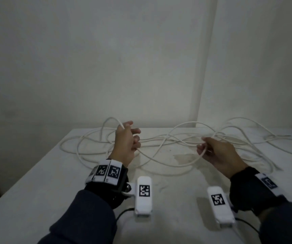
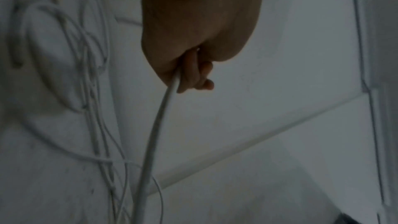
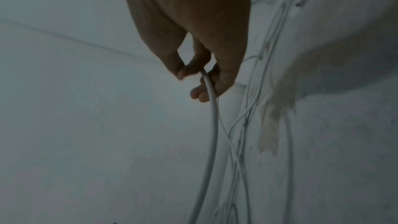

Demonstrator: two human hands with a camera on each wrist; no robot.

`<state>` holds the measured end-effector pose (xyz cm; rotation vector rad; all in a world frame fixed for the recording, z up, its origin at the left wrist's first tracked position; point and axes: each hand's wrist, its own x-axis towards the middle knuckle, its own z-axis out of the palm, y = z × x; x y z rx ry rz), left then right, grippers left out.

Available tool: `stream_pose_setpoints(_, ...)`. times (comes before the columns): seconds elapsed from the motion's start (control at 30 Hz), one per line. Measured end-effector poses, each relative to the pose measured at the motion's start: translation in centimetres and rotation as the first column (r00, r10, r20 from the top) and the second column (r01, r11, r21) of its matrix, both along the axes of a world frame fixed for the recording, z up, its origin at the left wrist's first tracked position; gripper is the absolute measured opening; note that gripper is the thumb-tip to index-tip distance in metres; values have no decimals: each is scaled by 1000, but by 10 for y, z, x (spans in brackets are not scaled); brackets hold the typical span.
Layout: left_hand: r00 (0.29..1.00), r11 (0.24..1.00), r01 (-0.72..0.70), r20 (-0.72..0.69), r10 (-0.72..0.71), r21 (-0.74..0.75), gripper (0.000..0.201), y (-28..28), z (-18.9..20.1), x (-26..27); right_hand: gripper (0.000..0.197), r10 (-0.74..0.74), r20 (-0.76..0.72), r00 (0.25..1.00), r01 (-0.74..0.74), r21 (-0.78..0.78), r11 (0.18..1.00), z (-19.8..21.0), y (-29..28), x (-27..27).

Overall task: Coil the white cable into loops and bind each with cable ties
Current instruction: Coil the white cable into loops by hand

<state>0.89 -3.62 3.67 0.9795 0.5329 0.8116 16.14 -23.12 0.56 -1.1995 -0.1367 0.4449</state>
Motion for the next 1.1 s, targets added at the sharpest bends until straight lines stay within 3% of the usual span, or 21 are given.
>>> stream_pose_setpoints(0.07, 995, 970, 94, -45, -86, 223, 24, -5, 9, -9, 16, -72, -134, 988, 93, 161, 983, 3, 2, 8)
stream_pose_setpoints(0.13, 979, 898, 194, -136, -151, 395, 26, -5, 17, -19, 6, -184, -172, 968, 219, 208, 953, 6, 4, 16)
stream_pose_setpoints(0.2, 961, 822, 251, -230, -151, 512, 25, -2, 22, -26, 8, -310, -192, 931, 346, 194, 918, 6, 2, 26)
stream_pose_setpoints(0.27, 954, 798, 260, -273, -125, 543, 22, 5, 24, -32, 5, -389, -143, 910, 403, 77, 912, 11, -5, 31)
stream_pose_setpoints(0.37, 904, 800, 358, -394, -168, 481, 20, 12, 25, -40, 25, -394, -75, 916, 393, -21, 919, 20, -10, 33)
stream_pose_setpoints(0.47, 839, 686, 482, -514, -180, 545, 21, 16, 20, -44, 26, -318, -27, 948, 317, -23, 948, 29, -9, 22)
stream_pose_setpoints(0.57, 886, 587, 436, -441, -144, 682, 26, 19, 16, -43, 18, -120, 105, 987, 123, -22, 992, 31, -12, 12)
stream_pose_setpoints(0.67, 963, 623, 249, -257, -80, 741, 29, 22, 15, -36, 25, -3, 238, 971, 13, -40, 999, 36, -18, 3)
stream_pose_setpoints(0.77, 993, 709, 67, -117, 21, 702, 29, 34, 9, -23, 21, -53, 191, 980, 54, 0, 999, 33, -23, 3)
stream_pose_setpoints(0.87, 954, 740, 152, -292, 62, 655, 38, 55, -11, -10, 10, -41, 114, 993, 43, -18, 999, 20, -28, 7)
stream_pose_setpoints(0.93, 898, 752, 254, -437, 50, 609, 45, 68, -30, -9, 8, -8, 119, 993, 17, -72, 997, 11, -31, 9)
stream_pose_setpoints(1.0, 839, 739, 270, -527, 133, 617, 45, 78, -44, -17, 7, 45, 99, 994, -36, -94, 995, 4, -33, 7)
stream_pose_setpoints(1.1, 662, 707, 332, -688, 297, 624, 62, 92, -53, -33, 10, 55, 38, 998, -51, -89, 995, -3, -34, 7)
